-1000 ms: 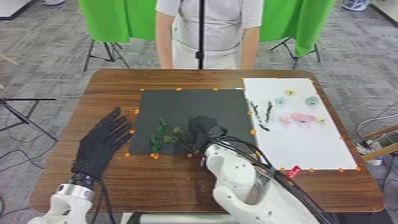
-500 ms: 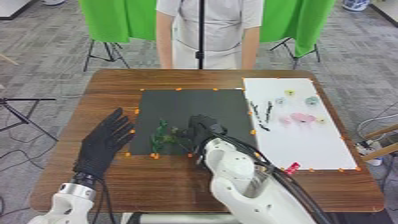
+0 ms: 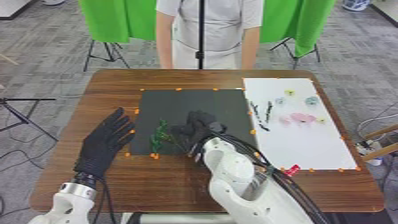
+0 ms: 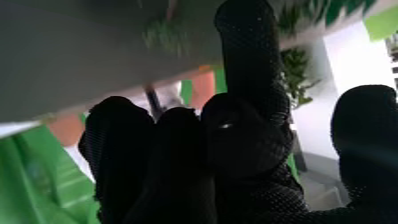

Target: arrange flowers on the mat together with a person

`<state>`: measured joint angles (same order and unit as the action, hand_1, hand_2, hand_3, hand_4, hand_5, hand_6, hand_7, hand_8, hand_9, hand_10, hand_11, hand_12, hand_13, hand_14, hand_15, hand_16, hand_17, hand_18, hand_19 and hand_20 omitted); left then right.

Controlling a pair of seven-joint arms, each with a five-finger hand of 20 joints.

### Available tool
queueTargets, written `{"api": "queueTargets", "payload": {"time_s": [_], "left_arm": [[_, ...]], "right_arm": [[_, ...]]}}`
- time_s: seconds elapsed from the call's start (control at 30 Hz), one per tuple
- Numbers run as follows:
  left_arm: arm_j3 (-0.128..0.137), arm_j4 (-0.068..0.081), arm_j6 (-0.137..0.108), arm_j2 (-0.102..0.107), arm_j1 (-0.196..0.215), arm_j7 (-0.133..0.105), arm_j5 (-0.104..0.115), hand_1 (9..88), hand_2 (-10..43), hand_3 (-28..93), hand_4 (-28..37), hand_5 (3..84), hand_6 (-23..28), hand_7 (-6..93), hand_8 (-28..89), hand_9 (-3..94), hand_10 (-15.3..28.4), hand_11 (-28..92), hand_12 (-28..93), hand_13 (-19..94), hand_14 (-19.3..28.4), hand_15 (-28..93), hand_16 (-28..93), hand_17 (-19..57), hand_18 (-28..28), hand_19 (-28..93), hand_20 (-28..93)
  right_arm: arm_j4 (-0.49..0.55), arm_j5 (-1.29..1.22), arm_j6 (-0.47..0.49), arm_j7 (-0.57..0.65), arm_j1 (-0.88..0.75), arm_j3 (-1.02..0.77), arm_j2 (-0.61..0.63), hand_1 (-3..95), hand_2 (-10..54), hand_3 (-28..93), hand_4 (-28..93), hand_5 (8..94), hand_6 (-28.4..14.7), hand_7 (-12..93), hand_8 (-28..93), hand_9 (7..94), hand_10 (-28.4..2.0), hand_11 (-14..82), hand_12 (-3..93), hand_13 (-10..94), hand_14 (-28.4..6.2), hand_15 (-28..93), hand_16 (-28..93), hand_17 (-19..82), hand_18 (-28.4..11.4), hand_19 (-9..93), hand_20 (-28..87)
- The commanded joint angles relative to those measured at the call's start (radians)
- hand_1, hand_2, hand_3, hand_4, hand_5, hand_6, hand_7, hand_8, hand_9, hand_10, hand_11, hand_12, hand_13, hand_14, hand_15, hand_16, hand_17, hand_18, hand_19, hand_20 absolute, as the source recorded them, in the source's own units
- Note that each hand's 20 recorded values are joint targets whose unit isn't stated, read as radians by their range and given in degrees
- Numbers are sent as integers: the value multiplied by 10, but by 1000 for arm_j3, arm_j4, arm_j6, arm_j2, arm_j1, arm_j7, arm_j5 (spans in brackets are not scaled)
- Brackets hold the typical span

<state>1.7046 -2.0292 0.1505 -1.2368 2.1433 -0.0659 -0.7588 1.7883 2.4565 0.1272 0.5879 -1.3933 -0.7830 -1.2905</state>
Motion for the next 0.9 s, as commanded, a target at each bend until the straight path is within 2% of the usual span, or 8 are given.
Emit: {"api": "queueTargets", "payload": {"time_s": [0.03,0.23,0.37,0.43,0.5,0.6,0.77,0.9], "left_arm": [[4,0,2,-8,16,-10,-3,278,-16,692,-228,303,29,142,-82,245,113,151,164,195,130,186,44,-106,211,418,90],[24,-19,-11,-28,48,-29,-6,278,-16,692,-227,304,30,141,-82,245,113,150,164,195,130,187,44,-106,211,417,90],[37,-33,-35,-26,66,-61,-7,280,-15,691,-226,304,30,141,-82,243,113,150,164,195,130,186,43,-106,212,417,90],[43,-39,-43,-15,76,-72,-4,280,-15,690,-227,304,30,142,-82,241,112,149,164,194,129,184,43,-106,212,417,89],[42,-44,-51,-12,89,-89,-7,281,-15,689,-228,304,30,141,-83,237,111,149,165,193,129,183,43,-105,212,416,89],[44,-45,-34,-22,108,-102,-4,279,-24,695,-224,285,23,137,-82,221,104,143,166,187,124,174,43,-105,214,413,87],[52,-40,-19,-26,119,-138,-20,270,-59,682,-219,221,1,149,-82,169,86,111,201,150,113,113,70,-121,237,392,75],[67,-41,-9,-13,118,-126,-39,263,-76,679,-223,176,-6,146,-77,134,74,58,249,114,108,35,102,-146,245,366,66]], "right_arm": [[105,-10,-13,-30,-7,-57,30,106,88,725,-238,858,-12,241,-93,937,-53,594,354,937,-18,776,229,681,-170,932,638],[286,-397,30,-71,-127,-335,117,122,97,714,-226,771,-25,220,-93,886,-106,439,344,851,-76,677,280,508,-201,931,494],[337,-982,49,-205,-270,-656,186,153,90,755,-215,694,-38,205,-98,759,-160,231,235,653,-143,538,210,223,-225,676,320],[306,-1144,238,-345,-343,-841,186,167,46,788,-212,627,-53,191,-96,659,-175,227,232,548,-163,526,187,193,-231,643,316],[293,-1309,285,-387,-398,-922,242,172,-23,803,-225,542,-30,177,-96,561,-164,215,232,469,-161,480,179,161,-250,586,310],[335,-1453,150,-496,-559,-1001,367,167,-88,808,-237,419,-2,127,-89,405,-149,151,254,352,-152,297,239,132,-272,457,251],[423,-1468,94,-468,-738,-1138,296,143,-95,799,-243,255,-19,82,-62,256,-134,9,273,217,-160,7,336,85,-282,310,163],[448,-1454,81,-463,-775,-1158,235,128,-95,792,-241,203,-26,63,-48,194,-130,-39,297,142,-159,-68,331,9,-284,272,117]]}}
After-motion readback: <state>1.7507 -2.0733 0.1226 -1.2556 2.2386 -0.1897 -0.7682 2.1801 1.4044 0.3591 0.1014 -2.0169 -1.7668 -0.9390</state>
